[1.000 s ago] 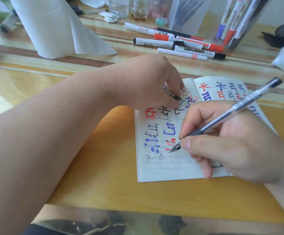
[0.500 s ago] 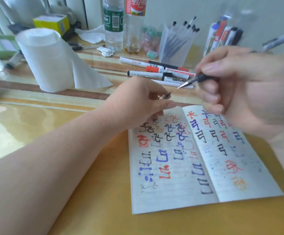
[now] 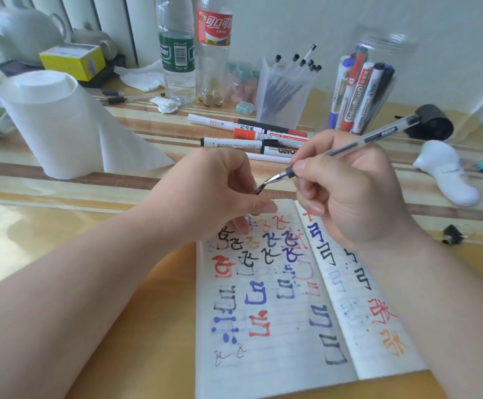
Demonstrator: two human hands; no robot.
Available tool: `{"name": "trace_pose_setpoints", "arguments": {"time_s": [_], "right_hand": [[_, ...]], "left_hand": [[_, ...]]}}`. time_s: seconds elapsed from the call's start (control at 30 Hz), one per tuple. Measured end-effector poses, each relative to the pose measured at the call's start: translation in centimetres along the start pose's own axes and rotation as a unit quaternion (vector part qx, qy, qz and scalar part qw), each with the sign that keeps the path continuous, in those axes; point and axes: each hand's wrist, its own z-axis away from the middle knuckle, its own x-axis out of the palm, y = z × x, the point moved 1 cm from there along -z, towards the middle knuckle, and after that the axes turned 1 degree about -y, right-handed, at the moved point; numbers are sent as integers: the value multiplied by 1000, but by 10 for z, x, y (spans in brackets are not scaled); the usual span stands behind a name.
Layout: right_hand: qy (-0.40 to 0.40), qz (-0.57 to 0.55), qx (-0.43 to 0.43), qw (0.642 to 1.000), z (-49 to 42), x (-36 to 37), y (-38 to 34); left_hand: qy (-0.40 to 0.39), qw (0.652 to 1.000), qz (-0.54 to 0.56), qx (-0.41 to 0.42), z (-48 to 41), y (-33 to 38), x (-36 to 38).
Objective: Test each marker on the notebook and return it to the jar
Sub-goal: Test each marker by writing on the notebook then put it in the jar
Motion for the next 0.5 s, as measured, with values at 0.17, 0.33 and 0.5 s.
{"name": "trace_pose_setpoints", "arguments": {"time_s": [0.17, 0.33, 0.5], "right_hand": [[5, 43, 16, 999, 0, -2, 4], [16, 35, 21, 999, -1, -4, 4], [-36, 78, 46, 995, -1, -8, 5]], "left_hand": [[1, 1000, 4, 7, 2, 1, 0], [0, 1000, -4, 10, 1, -1, 1], [-6, 999, -20, 26, 0, -1, 3]]}}
